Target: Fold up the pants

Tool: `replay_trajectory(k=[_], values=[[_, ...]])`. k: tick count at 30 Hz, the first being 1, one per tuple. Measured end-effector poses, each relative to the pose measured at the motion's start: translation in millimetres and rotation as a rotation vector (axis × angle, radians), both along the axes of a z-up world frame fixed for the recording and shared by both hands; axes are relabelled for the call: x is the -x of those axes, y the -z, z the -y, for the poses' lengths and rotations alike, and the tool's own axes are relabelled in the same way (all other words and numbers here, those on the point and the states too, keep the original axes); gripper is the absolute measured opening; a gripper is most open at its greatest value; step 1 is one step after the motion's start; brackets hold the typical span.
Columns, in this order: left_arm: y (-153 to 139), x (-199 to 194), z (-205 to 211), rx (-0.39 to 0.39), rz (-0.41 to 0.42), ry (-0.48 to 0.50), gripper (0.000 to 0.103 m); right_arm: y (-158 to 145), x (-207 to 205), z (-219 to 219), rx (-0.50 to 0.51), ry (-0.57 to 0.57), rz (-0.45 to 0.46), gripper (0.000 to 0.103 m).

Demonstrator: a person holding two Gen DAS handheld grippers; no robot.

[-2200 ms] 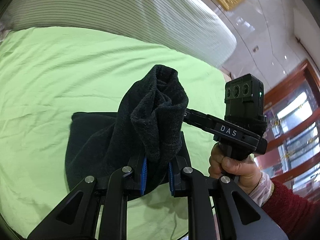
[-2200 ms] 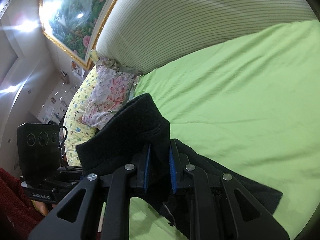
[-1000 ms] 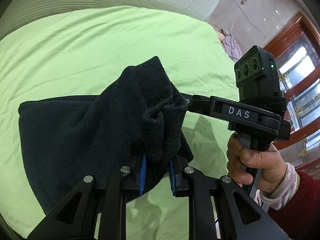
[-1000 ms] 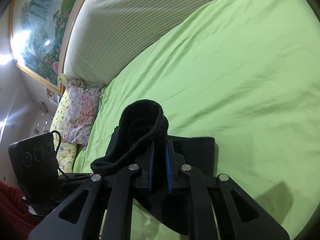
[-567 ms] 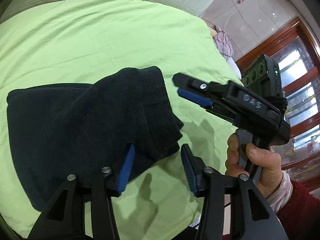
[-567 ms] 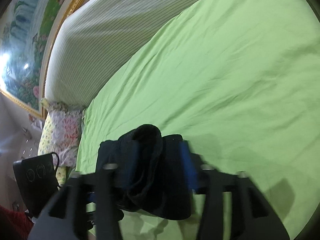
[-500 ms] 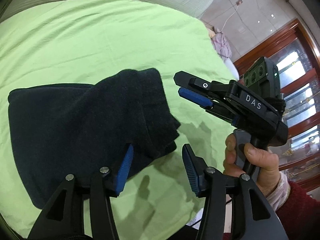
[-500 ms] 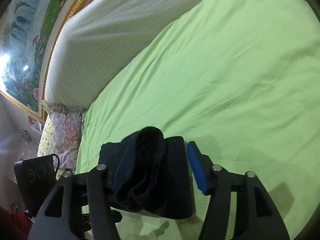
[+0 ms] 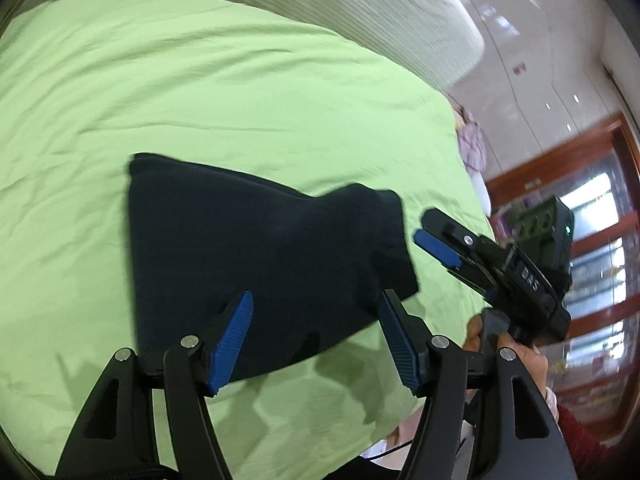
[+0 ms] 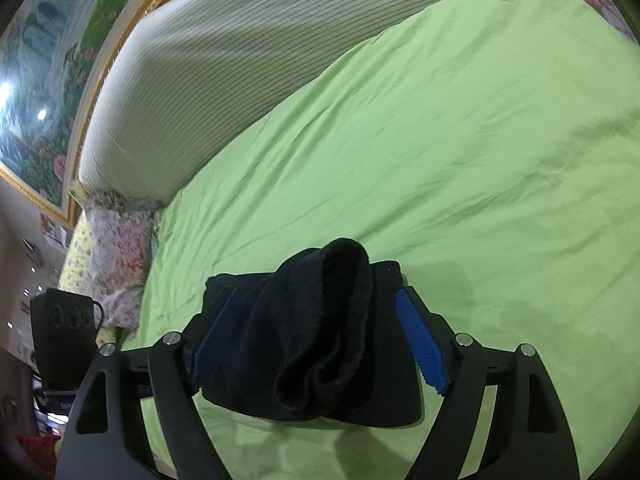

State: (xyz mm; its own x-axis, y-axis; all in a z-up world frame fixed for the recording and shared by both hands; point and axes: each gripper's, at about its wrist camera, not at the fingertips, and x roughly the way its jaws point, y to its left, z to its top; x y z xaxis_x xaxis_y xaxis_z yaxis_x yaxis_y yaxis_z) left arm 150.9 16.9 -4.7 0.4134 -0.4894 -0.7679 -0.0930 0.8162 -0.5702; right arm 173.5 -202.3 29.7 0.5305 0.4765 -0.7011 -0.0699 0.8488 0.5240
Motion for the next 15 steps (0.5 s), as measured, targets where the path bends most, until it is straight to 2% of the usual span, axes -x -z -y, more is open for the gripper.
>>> replay_trajectory(k=[7, 15], values=[[12, 3, -36, 0.006, -0.037, -0.122, 0.071, 1, -6, -16, 0.11, 0.009, -0.031, 0.08], [34, -3, -61, 0.006, -0.095, -0.194, 0.073, 18, -8, -22, 0.093, 0.008, -0.089, 0.08]])
